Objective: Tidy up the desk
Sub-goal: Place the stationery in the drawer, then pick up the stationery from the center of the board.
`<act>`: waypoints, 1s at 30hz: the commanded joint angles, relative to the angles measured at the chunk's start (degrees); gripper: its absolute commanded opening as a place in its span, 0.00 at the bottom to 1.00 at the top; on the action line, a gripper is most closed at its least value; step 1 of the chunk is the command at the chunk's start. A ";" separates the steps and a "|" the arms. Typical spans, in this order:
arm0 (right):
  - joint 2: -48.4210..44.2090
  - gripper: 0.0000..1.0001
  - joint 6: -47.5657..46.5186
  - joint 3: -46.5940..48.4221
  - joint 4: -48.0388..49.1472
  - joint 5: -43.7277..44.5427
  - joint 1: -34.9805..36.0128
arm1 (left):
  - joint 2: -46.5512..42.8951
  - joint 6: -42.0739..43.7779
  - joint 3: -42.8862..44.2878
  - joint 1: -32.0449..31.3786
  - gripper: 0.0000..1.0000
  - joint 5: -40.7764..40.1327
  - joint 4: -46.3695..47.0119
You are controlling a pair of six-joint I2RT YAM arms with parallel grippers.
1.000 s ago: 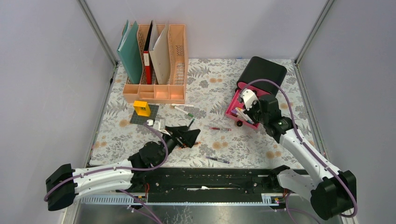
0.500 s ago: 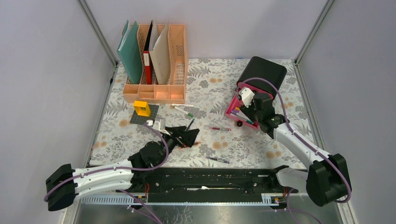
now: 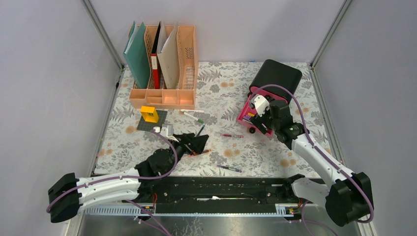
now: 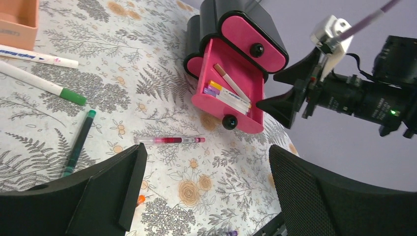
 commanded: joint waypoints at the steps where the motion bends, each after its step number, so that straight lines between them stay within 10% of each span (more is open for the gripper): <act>1: -2.44 0.89 -0.75 1.75 -2.39 -5.10 0.43 | 0.39 -2.10 0.21 0.78 0.99 -2.74 -1.36; 18: -3.87 0.90 -0.87 1.69 -3.27 -7.67 0.39 | 13.48 -7.22 9.86 12.51 0.99 3.87 -9.87; 30: -4.38 0.91 -1.14 1.63 -3.31 -7.93 0.36 | 43.55 -22.61 33.63 25.60 0.91 9.86 -39.89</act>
